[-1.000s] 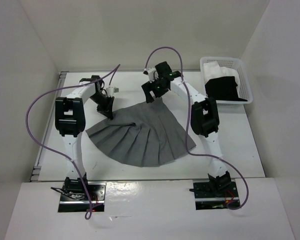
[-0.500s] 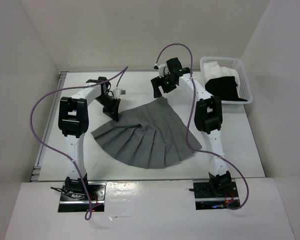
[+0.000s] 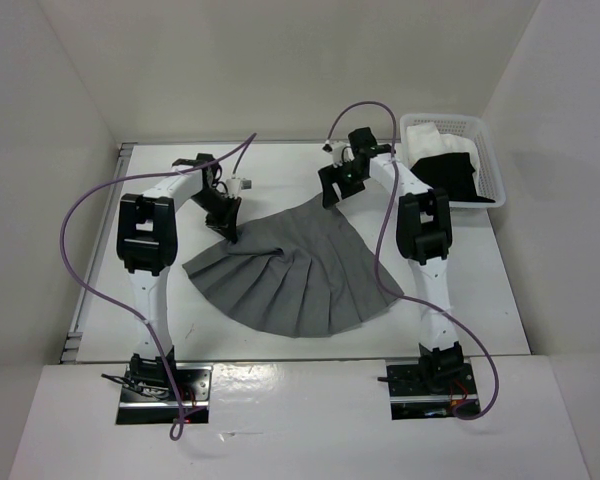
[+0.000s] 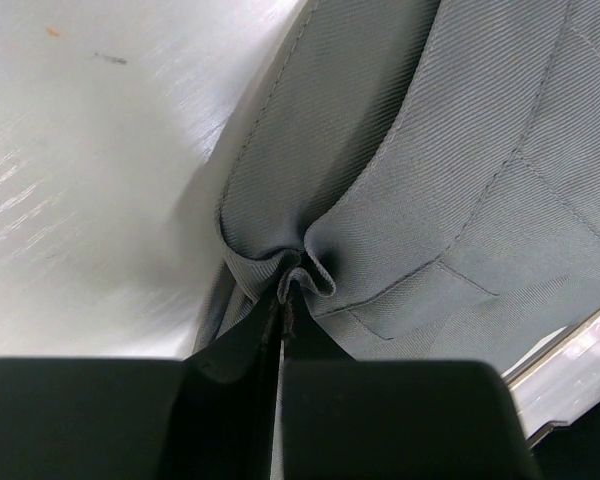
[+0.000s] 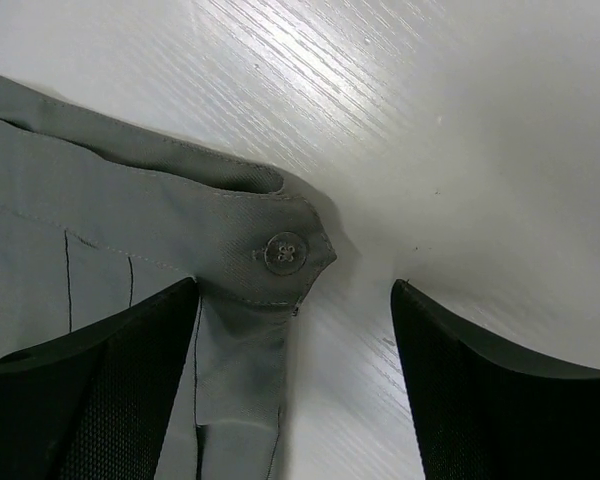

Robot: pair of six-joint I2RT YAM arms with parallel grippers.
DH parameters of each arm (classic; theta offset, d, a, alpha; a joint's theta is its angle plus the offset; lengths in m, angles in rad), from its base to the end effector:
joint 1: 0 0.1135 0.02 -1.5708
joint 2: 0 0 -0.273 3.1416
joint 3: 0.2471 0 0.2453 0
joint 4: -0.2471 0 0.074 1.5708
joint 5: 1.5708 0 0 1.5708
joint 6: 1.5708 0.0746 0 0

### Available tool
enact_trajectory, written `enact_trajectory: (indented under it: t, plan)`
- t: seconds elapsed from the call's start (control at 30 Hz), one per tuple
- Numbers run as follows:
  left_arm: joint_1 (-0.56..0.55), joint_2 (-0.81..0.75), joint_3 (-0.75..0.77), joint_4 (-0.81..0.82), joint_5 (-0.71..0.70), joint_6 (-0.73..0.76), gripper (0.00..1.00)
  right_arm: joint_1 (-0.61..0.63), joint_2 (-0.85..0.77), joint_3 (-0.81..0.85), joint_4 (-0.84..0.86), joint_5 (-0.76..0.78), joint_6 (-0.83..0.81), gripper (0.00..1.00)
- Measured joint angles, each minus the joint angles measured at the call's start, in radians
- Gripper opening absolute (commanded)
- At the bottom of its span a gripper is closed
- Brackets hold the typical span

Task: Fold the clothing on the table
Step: Fold the skirt

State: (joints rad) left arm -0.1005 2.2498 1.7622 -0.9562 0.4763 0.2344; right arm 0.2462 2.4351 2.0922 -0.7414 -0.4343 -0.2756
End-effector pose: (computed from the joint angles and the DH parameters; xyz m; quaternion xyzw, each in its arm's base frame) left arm 0.4418 -0.0789 0.1284 0.1764 0.9538 -0.2308 0.0773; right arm 0.5142 0.1616 0.1420 -0.2946 0.9023 0.2056 0.2383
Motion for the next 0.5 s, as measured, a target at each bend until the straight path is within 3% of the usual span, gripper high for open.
enact_trajectory:
  t: [0.5]
  plan:
    - [-0.003, 0.0, 0.0, 0.0, 0.0, 0.0, 0.0, -0.002, 0.043, 0.049, 0.01, -0.127, -0.012, 0.68]
